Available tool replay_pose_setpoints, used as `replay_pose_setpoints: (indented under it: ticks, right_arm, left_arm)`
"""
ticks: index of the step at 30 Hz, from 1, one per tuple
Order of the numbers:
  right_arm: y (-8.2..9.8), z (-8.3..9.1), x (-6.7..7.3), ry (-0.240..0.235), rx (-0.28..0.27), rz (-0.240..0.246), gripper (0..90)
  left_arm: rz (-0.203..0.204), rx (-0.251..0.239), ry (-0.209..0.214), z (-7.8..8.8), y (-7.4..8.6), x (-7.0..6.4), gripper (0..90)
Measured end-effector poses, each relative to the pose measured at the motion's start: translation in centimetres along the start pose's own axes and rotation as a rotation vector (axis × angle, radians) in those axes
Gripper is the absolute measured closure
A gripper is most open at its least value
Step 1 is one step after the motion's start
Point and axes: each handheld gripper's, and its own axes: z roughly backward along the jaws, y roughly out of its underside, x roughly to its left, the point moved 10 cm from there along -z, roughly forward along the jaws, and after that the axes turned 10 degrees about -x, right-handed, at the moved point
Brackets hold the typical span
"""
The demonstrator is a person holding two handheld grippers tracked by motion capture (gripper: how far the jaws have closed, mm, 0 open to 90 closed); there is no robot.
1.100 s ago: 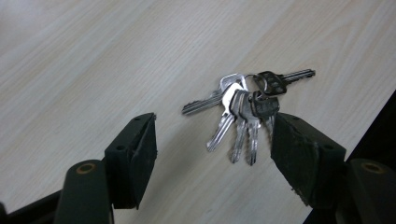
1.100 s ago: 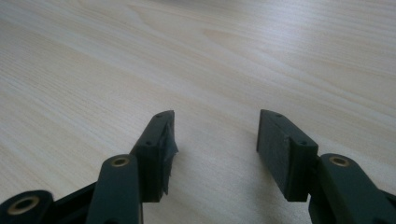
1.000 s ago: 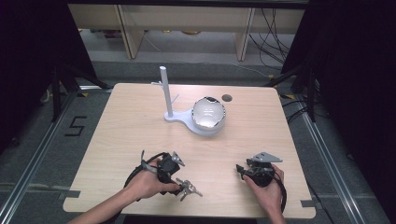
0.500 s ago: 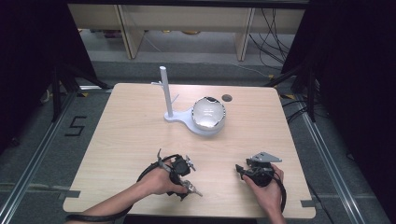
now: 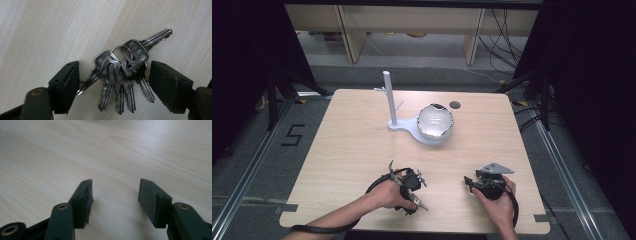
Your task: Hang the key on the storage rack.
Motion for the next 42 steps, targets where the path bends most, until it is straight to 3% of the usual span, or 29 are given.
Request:
replay_pose_setpoints:
  ticks: [8,11,13,14,15,21,25,30,34,36,39,42]
  right_arm:
    - [0.0,0.1,0.0,0.002,0.005,0.000,45.6]
    - [0.0,0.1,0.0,0.002,0.005,0.001,45.5]
    - [0.0,0.1,0.0,0.002,0.005,0.000,45.5]
    - [0.0,0.1,0.0,0.003,0.007,0.005,45.5]
    - [0.0,0.1,0.2,0.003,0.013,-0.015,45.5]
    - [0.0,0.1,0.2,0.001,0.015,-0.015,45.5]
    - [0.0,0.1,0.2,0.002,0.015,-0.016,45.5]
    - [0.0,0.1,0.2,0.000,0.014,-0.018,45.5]
    - [0.1,0.1,0.2,0.001,0.016,-0.013,45.3]
    - [0.1,0.1,0.2,0.000,0.017,-0.013,45.2]
    - [0.0,0.1,0.2,-0.002,0.015,-0.018,45.2]
    - [0.1,0.1,0.2,0.000,0.017,-0.012,45.0]
  left_arm:
    - [-0.017,0.012,0.000,0.3,0.6,0.4,27.7]
    - [-0.020,0.012,0.001,0.6,0.7,0.4,34.0]
    - [-0.022,0.009,0.001,0.8,0.8,0.3,42.4]
    - [-0.018,0.007,-0.003,0.9,0.9,0.3,53.8]
    - [-0.022,0.016,0.000,1.1,1.1,0.2,57.0]
    - [-0.014,0.024,0.007,1.3,1.5,0.4,79.3]
    - [0.001,0.030,0.017,1.4,1.6,0.4,79.9]
    - [-0.015,0.045,0.026,1.5,1.7,0.1,80.1]
    - [0.023,0.068,0.037,1.6,1.8,0.1,78.0]
    - [0.057,0.052,0.030,1.5,1.5,0.1,60.5]
    - [0.056,0.064,0.036,1.5,1.4,0.0,53.8]
    - [0.058,0.073,0.034,1.1,1.2,-0.1,52.7]
